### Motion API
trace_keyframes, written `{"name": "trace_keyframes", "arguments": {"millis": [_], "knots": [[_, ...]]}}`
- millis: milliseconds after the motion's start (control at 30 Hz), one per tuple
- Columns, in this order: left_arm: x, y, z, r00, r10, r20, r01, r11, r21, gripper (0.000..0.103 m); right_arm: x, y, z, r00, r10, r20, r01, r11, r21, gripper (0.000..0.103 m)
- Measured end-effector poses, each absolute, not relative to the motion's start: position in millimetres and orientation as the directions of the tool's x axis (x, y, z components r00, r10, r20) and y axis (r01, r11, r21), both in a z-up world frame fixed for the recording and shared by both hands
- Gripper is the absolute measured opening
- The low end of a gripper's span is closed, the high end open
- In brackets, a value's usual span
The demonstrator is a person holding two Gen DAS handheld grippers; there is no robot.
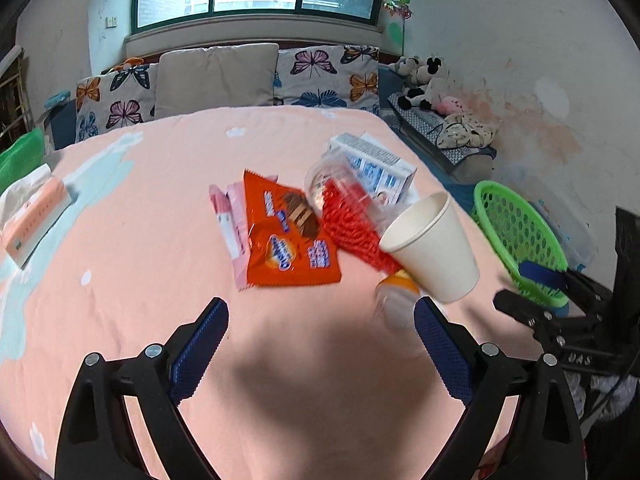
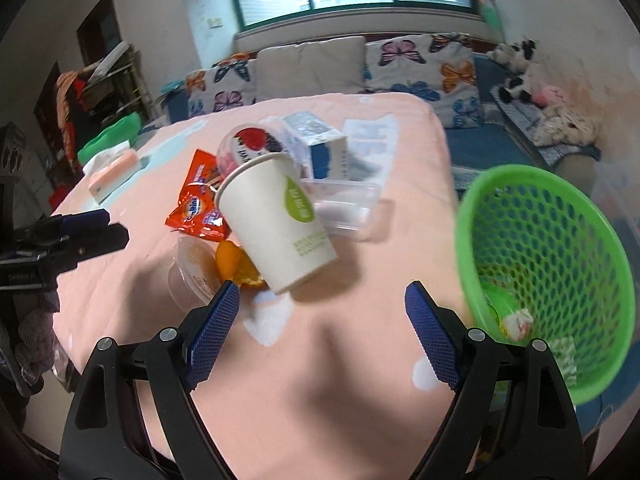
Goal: Collect trash
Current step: 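Grasp the white paper cup with the right gripper while the left gripper reaches the clear plastic cup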
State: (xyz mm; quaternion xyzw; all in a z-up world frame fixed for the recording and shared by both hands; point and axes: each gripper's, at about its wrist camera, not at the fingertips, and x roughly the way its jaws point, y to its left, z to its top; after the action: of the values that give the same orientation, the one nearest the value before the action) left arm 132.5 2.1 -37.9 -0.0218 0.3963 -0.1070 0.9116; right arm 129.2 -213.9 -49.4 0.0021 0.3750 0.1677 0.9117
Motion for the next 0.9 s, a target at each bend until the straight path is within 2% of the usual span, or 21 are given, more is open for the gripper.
{"name": "trace_keyframes", "arguments": {"millis": [533,667,900], "knots": [[124,3,-57,0.625,-0.247,-0.74,0.238,0.964,-0.121,0.091,172,-185,-63,0.594,0.386,-0.706,-0.437,0.891,0.119,0.081],[125,0,-57,0.623,-0.259,-0.738,0.258,0.959,-0.119,0.091,179,-179,-67,0.572,0.398,-0.717,-0.455,0.881,0.126,0.07],[126,-18,-60,0.607,-0.298,-0.737,0.325,0.939,-0.113,0.091,177,-180,-66,0.578,0.402,-0.71,-0.453,0.882,0.131,0.067]]}}
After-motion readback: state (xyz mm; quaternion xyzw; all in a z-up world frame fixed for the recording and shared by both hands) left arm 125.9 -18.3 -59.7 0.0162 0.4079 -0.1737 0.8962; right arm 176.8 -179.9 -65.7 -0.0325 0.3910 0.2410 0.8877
